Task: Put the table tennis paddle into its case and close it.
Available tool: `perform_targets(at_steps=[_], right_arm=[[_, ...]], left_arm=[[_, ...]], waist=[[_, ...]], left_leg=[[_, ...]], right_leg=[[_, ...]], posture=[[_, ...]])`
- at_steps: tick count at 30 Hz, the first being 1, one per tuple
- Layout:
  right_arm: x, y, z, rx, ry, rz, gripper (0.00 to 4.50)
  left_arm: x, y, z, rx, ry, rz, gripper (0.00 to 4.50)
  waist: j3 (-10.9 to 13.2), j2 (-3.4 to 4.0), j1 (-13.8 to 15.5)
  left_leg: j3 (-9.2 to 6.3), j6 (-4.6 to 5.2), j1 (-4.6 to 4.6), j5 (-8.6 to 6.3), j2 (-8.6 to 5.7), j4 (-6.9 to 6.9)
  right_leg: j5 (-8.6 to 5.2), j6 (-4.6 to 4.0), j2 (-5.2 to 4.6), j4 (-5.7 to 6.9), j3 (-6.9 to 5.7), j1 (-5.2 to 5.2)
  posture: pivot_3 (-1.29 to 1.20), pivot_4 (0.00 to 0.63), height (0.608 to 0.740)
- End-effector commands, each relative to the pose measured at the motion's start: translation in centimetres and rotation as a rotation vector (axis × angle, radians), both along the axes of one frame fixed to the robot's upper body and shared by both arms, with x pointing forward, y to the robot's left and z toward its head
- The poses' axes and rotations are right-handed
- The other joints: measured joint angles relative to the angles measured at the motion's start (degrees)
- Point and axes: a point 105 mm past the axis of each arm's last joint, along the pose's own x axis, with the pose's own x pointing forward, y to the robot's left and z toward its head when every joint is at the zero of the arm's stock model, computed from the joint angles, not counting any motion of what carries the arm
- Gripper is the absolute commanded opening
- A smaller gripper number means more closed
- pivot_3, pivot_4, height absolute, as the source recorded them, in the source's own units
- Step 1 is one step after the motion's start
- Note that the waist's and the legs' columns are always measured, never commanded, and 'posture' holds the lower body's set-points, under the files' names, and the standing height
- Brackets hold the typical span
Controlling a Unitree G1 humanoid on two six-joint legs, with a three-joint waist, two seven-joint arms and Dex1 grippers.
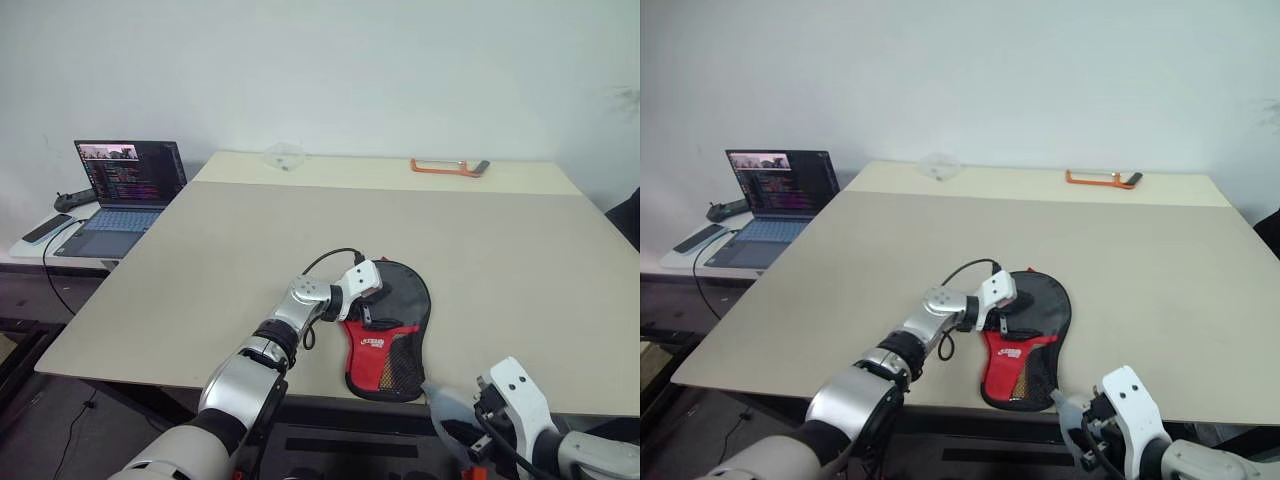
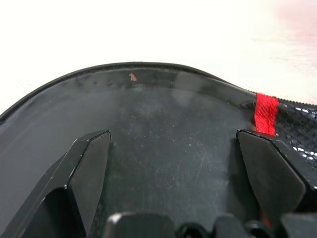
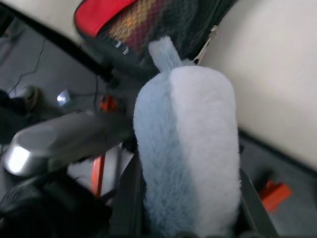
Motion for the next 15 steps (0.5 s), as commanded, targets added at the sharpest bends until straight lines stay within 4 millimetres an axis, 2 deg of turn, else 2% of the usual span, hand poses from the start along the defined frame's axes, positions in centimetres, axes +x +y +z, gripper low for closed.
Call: perform_targets(at_steps=[1,5,10,15], right_arm=[[-1.3,1.1,1.1,0.059,0.05,0.024,0.51],[-1.7,1.5,1.3,0.07,0.091,0.03,0.51],[-0.7,2.0,1.3,0.063,0.043,0.008,0.51],[0.1,2.3,2.1,0.047,-0.017,0.075,2.22]], left_arm=[[-2.7,1.0,-5.7,0.188,0.133,-0.031,4.43],[-2.7,0.7,-5.7,0.184,0.131,-0.033,4.43],[-2.7,0.7,-5.4,0.165,0.128,-0.032,4.43],[-2.5,1.4,-5.4,0.138,0.132,-0.007,4.43]], waist=[[0.0,0.01,-0.01],[0.02,-0.04,0.07],[0.04,-0.06,0.13],[0.05,-0.05,0.07]], left_leg=[[-0.04,0.0,0.0,0.0,0.01,0.0],[-0.28,0.04,-0.01,-0.03,0.03,-0.04],[-0.28,0.17,-0.04,-0.11,-0.09,-0.06],[-0.29,0.19,-0.03,-0.13,-0.07,-0.07]], right_leg=[[0.01,0.01,-0.01,-0.09,-0.03,0.08],[0.02,0.04,0.0,-0.45,-0.19,0.35],[-0.01,0.09,0.01,-0.56,-0.33,0.41],[-0.02,0.1,0.0,-0.62,-0.35,0.4]], posture=[[0.0,0.15,0.74],[0.0,0.15,0.74],[0.0,0.15,0.74],[0.0,0.15,0.74]])
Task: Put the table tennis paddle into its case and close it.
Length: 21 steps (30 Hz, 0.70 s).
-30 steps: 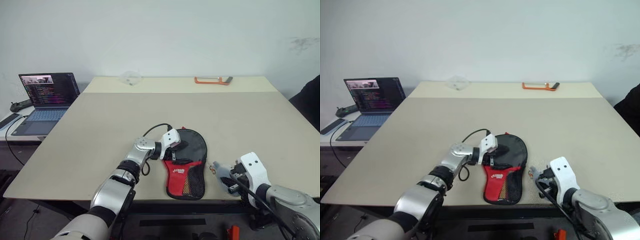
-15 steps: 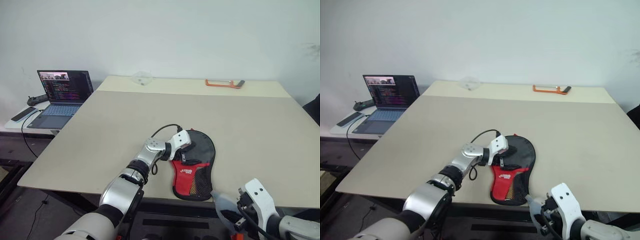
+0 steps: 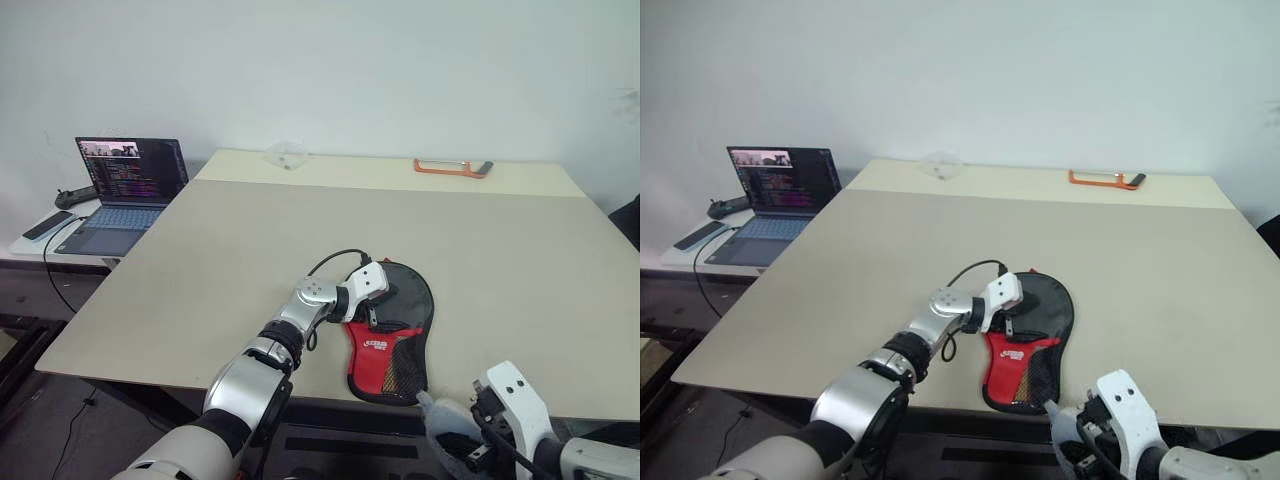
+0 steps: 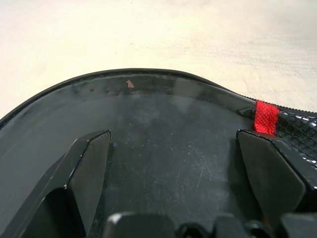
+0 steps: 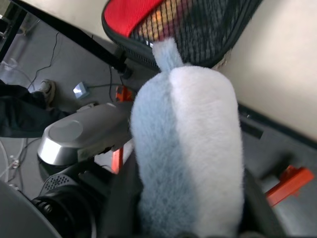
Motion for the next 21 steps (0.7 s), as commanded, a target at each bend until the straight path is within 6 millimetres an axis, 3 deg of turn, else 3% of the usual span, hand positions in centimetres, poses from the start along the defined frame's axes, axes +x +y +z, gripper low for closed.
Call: perform_targets(at_steps=[1,2,5,9,11,15,18,21], right_arm=[[0.6,0.9,1.5,0.009,-0.088,0.096,2.55],[1.1,1.0,2.1,0.002,-0.13,0.126,2.85],[3.0,1.2,4.8,0.033,-0.248,0.216,2.85],[4.4,1.3,6.7,0.069,-0.302,0.279,2.85],[5.3,0.8,7.4,0.102,-0.3,0.301,2.85],[5.1,1.3,7.4,0.166,-0.285,0.386,2.85],[3.0,1.7,5.9,0.175,-0.188,0.519,3.43],[2.3,1.7,5.2,0.169,-0.163,0.582,4.43]], left_arm=[[-2.1,2.3,-5.3,0.144,0.135,0.019,4.43],[-2.0,2.5,-5.3,0.139,0.133,0.029,4.43],[-1.6,3.1,-5.5,0.127,0.13,0.079,4.43],[-1.6,3.7,-5.7,0.108,0.13,0.104,4.43],[-1.4,3.6,-5.2,0.076,0.12,0.121,4.43],[-1.1,3.9,-4.3,0.027,0.103,0.129,4.43],[-1.2,4.2,-3.9,0.015,0.09,0.114,4.43],[-1.4,4.4,-3.7,0.011,0.083,0.095,4.43]], waist=[[0.0,0.01,-0.1],[0.01,0.03,-0.17],[0.03,0.11,-0.23],[0.04,0.09,-0.2],[0.04,0.11,-0.23],[0.11,0.11,-0.23],[0.12,0.1,-0.29],[0.17,0.16,-0.42]], left_leg=[[-0.02,0.0,0.0,0.0,0.0,-0.02],[-0.01,-0.01,0.0,-0.01,0.04,-0.03],[0.0,-0.02,0.01,-0.01,0.09,-0.04],[-0.12,-0.07,-0.01,-0.04,0.23,-0.08],[-0.11,-0.09,-0.01,-0.06,0.24,-0.14],[-0.06,-0.08,-0.05,-0.07,0.23,-0.21],[0.07,-0.08,-0.07,-0.06,0.24,-0.53],[0.22,-0.08,-0.07,-0.05,0.25,-0.83]], right_leg=[[0.0,0.0,0.0,-0.02,0.0,0.0],[0.0,0.0,0.0,-0.05,0.0,0.0],[0.0,0.0,0.0,-0.1,-0.02,0.02],[0.0,0.0,-0.05,-0.28,0.03,0.06],[0.01,-0.01,-0.05,-0.34,0.06,0.05],[0.02,-0.03,-0.05,-0.38,0.09,-0.04],[0.01,-0.04,-0.03,-0.38,0.09,-0.28],[-0.03,-0.13,0.0,-0.4,0.15,-0.36]], posture=[[0.0,0.15,0.74],[0.0,0.15,0.74],[0.0,0.15,0.74],[0.0,0.15,0.74],[0.0,0.15,0.74],[0.0,0.15,0.74],[0.0,0.15,0.74],[0.0,0.15,0.74]])
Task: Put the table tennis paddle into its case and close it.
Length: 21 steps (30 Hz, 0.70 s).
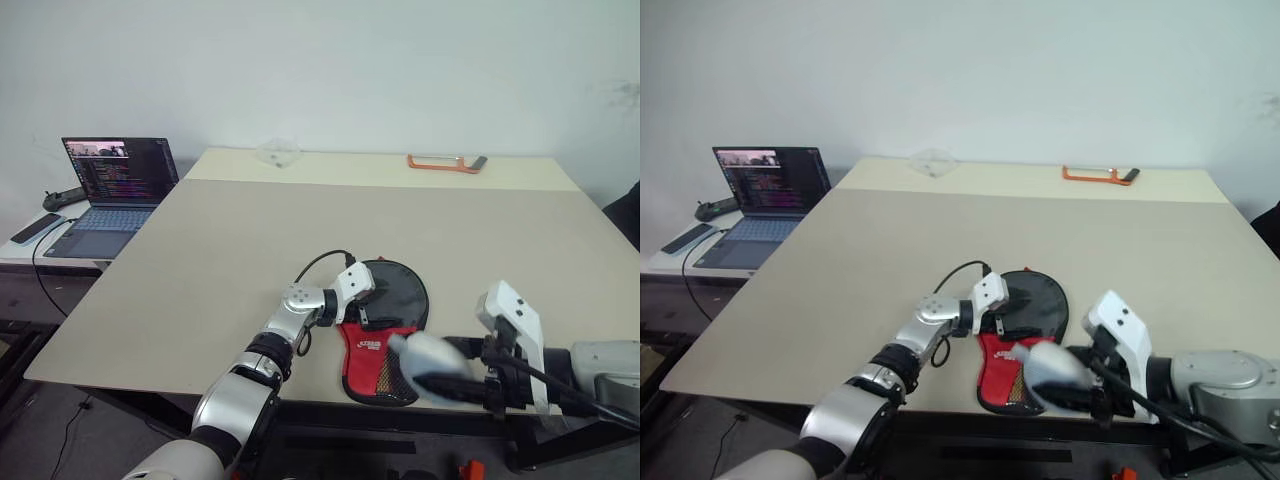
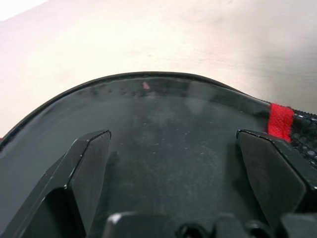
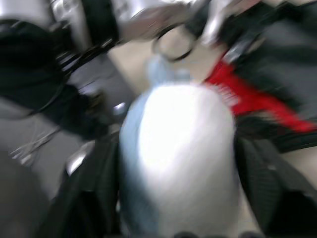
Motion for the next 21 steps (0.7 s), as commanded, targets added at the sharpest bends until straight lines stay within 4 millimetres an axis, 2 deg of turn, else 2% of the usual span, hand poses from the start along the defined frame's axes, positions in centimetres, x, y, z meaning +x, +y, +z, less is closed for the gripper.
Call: perform_targets(at_steps=[1,5,8,10,12,14,16,17,20,21], right_arm=[[-0.7,0.1,-0.4,-0.027,-0.017,0.082,4.47],[0.8,-0.5,-1.0,-0.053,-0.072,0.047,4.47],[4.1,-1.0,0.7,0.023,-0.187,-0.057,4.47],[6.8,-1.6,1.6,0.056,-0.28,-0.139,4.47],[9.3,-2.3,1.5,0.062,-0.352,-0.214,4.47],[11.1,-3.0,1.0,0.066,-0.412,-0.252,4.47],[12.7,-3.0,0.4,0.084,-0.463,-0.268,4.47],[13.6,-2.8,0.0,0.111,-0.473,-0.279,4.47],[15.3,-3.8,-1.0,0.128,-0.487,-0.29,4.47],[15.8,-4.2,-1.4,0.112,-0.496,-0.292,4.47]], left_arm=[[-1.4,2.3,-4.0,0.109,0.136,0.021,4.43],[-1.5,2.0,-3.5,0.095,0.133,0.009,4.43],[-1.3,1.3,-2.1,0.055,0.108,-0.011,4.43],[-0.8,1.1,0.4,-0.019,0.08,-0.015,4.43],[-0.3,1.4,3.3,-0.104,0.06,-0.01,4.43],[-0.2,2.2,5.7,-0.174,0.057,0.01,4.43],[0.0,4.2,7.2,-0.208,0.051,0.068,4.43],[0.0,5.7,7.6,-0.206,0.042,0.107,4.43],[-0.1,7.9,7.8,-0.191,0.026,0.202,4.43],[-0.2,9.5,7.8,-0.187,0.017,0.258,4.43]], waist=[[0.05,0.05,-0.09],[0.18,-0.05,-0.09],[0.3,-0.07,-0.15],[0.49,0.1,-0.21],[0.88,0.04,-0.2],[1.24,-0.21,-0.35],[1.43,-0.26,-0.76],[1.47,-0.23,-1.0],[1.56,-0.09,-1.41],[1.59,-0.03,-1.39]], left_leg=[[0.03,0.0,-0.03,0.0,0.01,-0.04],[0.06,-0.06,-0.06,-0.04,0.01,-0.1],[0.07,-0.11,-0.06,-0.08,0.0,-0.1],[0.12,-0.12,-0.09,-0.09,-0.02,-0.1],[0.12,-0.12,-0.14,-0.09,-0.01,-0.11],[0.09,-0.14,-0.5,-0.06,-0.04,-0.04],[0.14,-0.48,-1.09,0.14,-0.13,0.16],[0.15,-0.54,-1.25,0.17,-0.12,0.13],[0.29,-0.57,-1.73,0.17,-0.12,0.05],[0.29,-0.58,-1.82,0.18,-0.14,0.07]], right_leg=[[-0.01,-0.02,0.0,0.0,0.02,-0.2],[-0.01,-0.03,0.04,0.0,0.04,-0.3],[-0.01,-0.04,0.04,-0.01,0.08,-0.32],[-0.01,-0.04,0.08,-0.01,0.15,-0.26],[0.0,-0.04,0.13,0.0,0.15,-0.29],[0.17,-0.34,0.26,0.21,0.14,-0.64],[0.13,-0.46,0.22,0.68,0.22,-1.4],[0.15,-0.49,0.22,0.71,0.24,-1.66],[0.14,-0.54,0.17,0.78,0.25,-2.28],[0.14,-0.54,0.14,0.75,0.23,-2.33]], posture=[[0.0,0.15,0.74],[0.0,0.15,0.74],[0.0,0.15,0.74],[0.0,0.15,0.74],[0.0,0.15,0.74],[0.0,0.15,0.74],[0.0,0.15,0.74],[0.0,0.15,0.74],[0.0,0.15,0.74],[0.0,0.15,0.74]])
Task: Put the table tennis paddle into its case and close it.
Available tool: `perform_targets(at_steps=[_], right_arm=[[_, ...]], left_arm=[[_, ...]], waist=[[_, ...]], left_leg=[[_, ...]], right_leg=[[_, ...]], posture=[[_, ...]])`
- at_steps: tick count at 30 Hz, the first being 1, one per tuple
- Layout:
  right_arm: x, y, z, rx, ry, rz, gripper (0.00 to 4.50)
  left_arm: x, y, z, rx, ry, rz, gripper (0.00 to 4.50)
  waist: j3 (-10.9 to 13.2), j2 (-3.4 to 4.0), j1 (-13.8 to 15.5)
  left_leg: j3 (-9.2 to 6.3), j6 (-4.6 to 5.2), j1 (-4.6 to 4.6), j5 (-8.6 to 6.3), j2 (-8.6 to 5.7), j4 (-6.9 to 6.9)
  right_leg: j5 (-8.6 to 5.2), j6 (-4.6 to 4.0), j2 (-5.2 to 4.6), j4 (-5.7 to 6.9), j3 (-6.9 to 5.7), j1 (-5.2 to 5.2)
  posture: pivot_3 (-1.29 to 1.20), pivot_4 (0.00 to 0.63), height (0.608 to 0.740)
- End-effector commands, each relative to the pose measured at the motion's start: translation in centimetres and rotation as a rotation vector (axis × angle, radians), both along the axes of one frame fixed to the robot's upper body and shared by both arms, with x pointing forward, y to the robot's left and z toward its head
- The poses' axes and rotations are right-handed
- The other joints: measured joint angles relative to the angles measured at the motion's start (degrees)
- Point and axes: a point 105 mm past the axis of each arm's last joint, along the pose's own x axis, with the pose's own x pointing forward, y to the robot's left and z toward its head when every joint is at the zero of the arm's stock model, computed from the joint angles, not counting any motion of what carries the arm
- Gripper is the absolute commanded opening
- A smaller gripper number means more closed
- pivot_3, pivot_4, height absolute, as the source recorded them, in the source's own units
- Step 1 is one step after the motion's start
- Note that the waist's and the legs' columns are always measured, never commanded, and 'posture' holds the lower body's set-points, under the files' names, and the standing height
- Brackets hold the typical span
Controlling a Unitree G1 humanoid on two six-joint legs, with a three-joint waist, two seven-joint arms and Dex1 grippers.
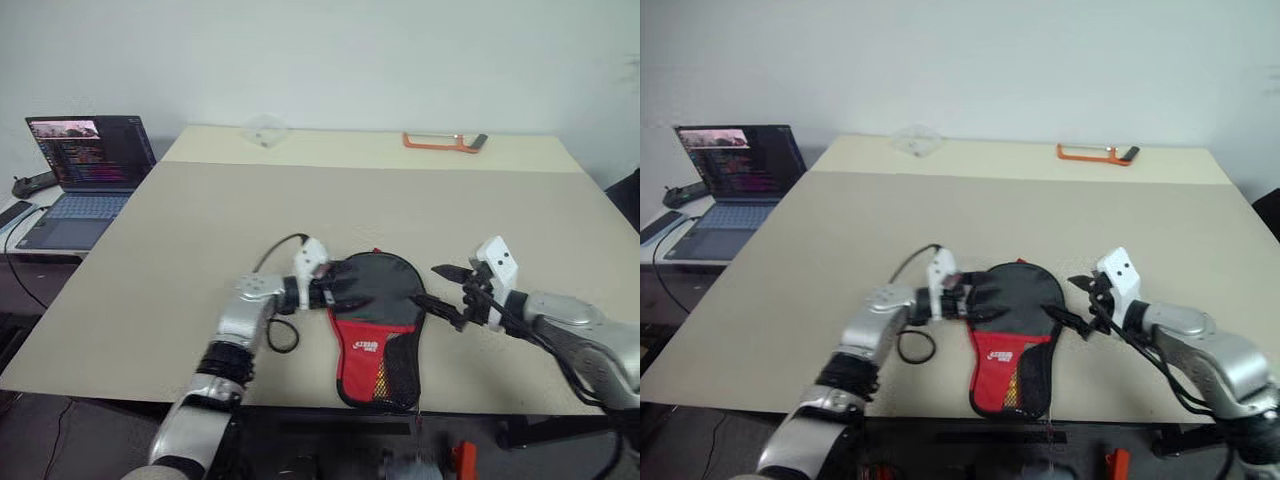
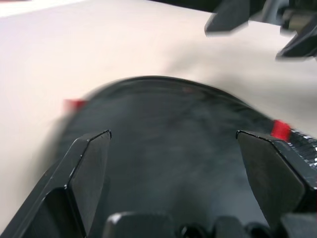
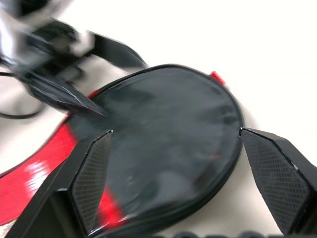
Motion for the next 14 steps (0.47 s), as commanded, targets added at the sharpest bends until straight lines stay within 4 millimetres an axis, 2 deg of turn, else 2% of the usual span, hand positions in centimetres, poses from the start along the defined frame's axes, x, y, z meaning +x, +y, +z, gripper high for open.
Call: perform_targets(at_steps=[1,3,6,10,14], right_arm=[[1.7,-1.3,0.1,-0.043,-0.085,0.004,4.47],[2.4,-2.6,0.1,-0.05,-0.095,-0.007,4.47],[3.2,-4.4,1.1,-0.045,-0.124,-0.028,4.47],[4.0,-6.0,1.7,-0.082,-0.145,-0.03,4.47],[3.6,-6.3,1.6,-0.131,-0.131,-0.025,4.47]], left_arm=[[-0.5,3.6,1.2,-0.017,-0.044,0.147,4.43],[-0.8,5.3,1.2,-0.017,-0.046,0.229,4.43],[-1.2,6.9,1.3,-0.005,-0.056,0.281,4.43],[-0.6,6.5,1.5,-0.007,-0.07,0.297,4.43],[-0.2,6.7,0.6,0.015,-0.08,0.343,4.43]], waist=[[0.05,0.08,-0.01],[0.13,0.17,-0.06],[0.24,0.26,0.16],[0.3,0.34,0.59],[0.3,0.34,0.53]], left_leg=[[0.03,0.0,-0.01,0.0,-0.04,0.0],[0.08,0.0,-0.01,0.0,-0.04,-0.01],[0.08,-0.02,0.0,0.01,-0.03,0.03],[0.06,-0.1,0.0,0.07,-0.03,0.13],[0.08,-0.1,0.0,0.07,-0.01,0.19]], right_leg=[[0.0,0.0,-0.05,-0.03,0.01,-0.01],[0.0,-0.01,-0.06,-0.06,0.05,-0.01],[0.03,-0.05,-0.05,0.0,0.04,0.0],[0.09,-0.13,-0.05,0.11,0.01,0.04],[0.09,-0.14,-0.04,0.18,0.01,0.03]], posture=[[0.0,0.15,0.74],[0.0,0.15,0.74],[0.0,0.15,0.74],[0.0,0.15,0.74],[0.0,0.15,0.74]])
